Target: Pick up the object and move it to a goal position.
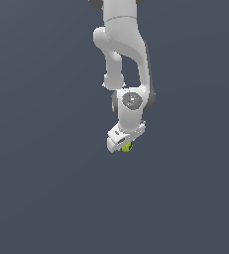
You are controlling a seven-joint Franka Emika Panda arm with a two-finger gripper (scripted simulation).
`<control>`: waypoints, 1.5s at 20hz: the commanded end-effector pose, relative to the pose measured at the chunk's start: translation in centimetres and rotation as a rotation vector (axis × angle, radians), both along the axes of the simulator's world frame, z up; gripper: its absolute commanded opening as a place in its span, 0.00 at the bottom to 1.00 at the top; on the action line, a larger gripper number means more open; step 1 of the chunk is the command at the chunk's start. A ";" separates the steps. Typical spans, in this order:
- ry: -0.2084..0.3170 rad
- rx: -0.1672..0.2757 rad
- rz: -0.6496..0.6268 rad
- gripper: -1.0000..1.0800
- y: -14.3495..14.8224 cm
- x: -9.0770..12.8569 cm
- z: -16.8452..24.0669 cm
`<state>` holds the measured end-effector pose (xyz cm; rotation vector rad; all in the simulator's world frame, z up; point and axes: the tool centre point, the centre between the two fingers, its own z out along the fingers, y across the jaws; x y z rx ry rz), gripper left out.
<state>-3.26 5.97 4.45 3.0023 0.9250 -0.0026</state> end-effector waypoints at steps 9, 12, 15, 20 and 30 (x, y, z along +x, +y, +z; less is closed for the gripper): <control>-0.002 0.000 0.000 0.00 -1.0 -0.8 4.4; -0.002 0.000 0.000 0.00 -1.5 -1.3 6.7; -0.002 0.000 0.001 0.00 -2.1 -1.8 9.5; -0.002 0.000 0.001 0.00 -3.3 -2.8 14.8; -0.002 0.002 0.002 0.00 -5.5 -4.6 25.1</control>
